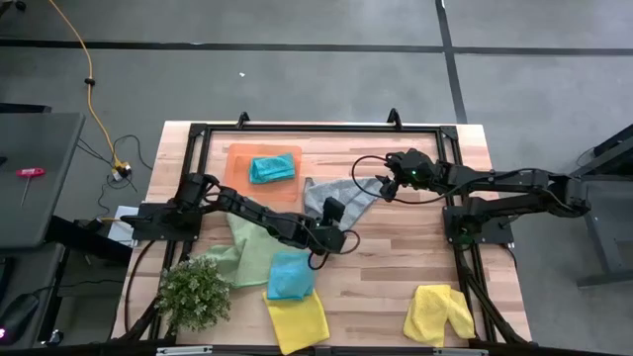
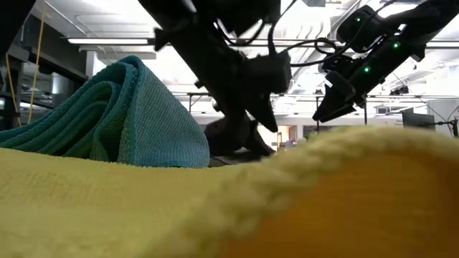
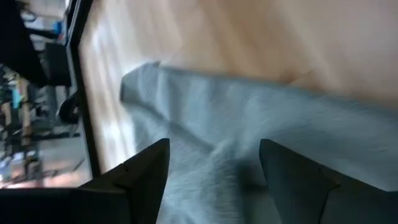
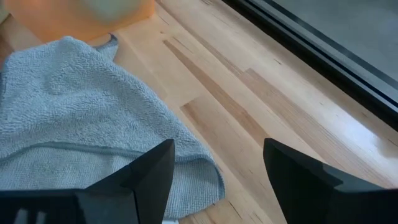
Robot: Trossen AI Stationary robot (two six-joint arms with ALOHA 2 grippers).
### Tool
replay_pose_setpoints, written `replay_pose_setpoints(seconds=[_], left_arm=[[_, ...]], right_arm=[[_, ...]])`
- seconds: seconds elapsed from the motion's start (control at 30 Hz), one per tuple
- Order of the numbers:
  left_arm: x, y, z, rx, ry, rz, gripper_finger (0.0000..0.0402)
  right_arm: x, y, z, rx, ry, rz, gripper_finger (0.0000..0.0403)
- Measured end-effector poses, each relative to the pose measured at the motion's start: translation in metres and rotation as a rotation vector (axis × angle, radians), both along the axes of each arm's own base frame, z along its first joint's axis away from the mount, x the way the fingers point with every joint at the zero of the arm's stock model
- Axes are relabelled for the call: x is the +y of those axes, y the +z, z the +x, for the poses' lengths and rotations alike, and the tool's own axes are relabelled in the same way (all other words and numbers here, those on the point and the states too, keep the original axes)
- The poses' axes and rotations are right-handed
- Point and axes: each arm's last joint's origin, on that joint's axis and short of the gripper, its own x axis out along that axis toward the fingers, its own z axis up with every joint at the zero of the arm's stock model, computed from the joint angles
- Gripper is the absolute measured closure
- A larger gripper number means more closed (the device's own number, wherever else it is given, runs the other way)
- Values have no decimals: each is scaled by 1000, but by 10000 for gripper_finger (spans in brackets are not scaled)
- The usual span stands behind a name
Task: Fold microfiber towels
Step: Fold the gray microfiber cloth
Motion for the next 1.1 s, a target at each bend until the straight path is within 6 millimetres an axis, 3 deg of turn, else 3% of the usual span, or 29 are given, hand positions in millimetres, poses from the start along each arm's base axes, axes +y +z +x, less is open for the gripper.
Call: replay_pose_setpoints(seconds=[0.13, 0.37, 0.67, 0.77, 1.1], left_arm=[[9, -11, 4, 13, 9, 36, 161], [8, -8, 8, -21, -10, 69, 170], [7, -7, 7, 6, -10, 114, 303], [2, -5, 5, 33, -11, 157, 331], [-3, -9, -1, 74, 25, 166, 328]], right_arm=[[0, 0, 0, 0, 0, 0, 167], [0, 0, 0, -1, -1, -2, 167], [0, 0, 0, -3, -2, -3, 167], [0, 0, 0, -3, -2, -3, 167], [0, 0, 0, -3, -3, -2, 167]])
